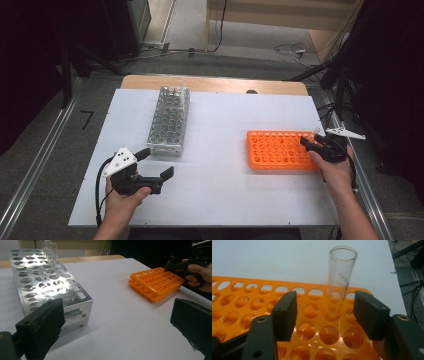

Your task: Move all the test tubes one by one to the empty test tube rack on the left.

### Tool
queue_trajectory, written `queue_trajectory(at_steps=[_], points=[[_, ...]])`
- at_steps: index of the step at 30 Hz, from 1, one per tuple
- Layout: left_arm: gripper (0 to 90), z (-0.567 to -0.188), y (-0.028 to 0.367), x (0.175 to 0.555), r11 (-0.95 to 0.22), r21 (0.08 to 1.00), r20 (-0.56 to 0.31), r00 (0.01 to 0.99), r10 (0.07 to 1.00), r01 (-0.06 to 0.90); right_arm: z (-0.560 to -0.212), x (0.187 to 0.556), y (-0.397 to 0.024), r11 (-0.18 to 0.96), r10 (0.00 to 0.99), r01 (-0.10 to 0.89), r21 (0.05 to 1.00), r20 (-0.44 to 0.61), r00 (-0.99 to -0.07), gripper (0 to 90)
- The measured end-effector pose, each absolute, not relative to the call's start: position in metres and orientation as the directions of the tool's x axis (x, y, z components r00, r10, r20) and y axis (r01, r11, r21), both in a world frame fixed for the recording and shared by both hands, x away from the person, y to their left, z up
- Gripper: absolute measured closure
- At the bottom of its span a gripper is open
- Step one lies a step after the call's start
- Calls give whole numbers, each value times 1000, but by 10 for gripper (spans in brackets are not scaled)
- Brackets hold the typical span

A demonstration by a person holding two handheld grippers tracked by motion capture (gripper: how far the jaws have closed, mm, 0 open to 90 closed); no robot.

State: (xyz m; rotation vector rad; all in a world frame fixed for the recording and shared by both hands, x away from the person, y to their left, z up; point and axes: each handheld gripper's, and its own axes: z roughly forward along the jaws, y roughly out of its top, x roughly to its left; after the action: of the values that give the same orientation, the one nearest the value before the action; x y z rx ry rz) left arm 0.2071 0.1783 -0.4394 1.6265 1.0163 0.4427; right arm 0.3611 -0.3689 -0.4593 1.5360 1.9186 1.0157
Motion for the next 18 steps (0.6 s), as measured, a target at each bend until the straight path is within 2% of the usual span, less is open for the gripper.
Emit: queue_trajectory(at_steps=[5,12,15,18], points=[[0,-440,178,206,-16,922,-220,557,801,387,-462,367,-370,81,972,606,791,72,-223,515],[0,-440,178,207,-16,922,-220,558,800,387,-466,366,-366,128,975,576,807,4,-223,672],[0,-441,177,207,-19,922,-218,557,801,387,-466,366,-364,135,974,574,808,-1,-227,725],[0,-441,177,207,-23,922,-216,560,800,387,-466,365,-361,159,972,563,811,-27,-235,735]])
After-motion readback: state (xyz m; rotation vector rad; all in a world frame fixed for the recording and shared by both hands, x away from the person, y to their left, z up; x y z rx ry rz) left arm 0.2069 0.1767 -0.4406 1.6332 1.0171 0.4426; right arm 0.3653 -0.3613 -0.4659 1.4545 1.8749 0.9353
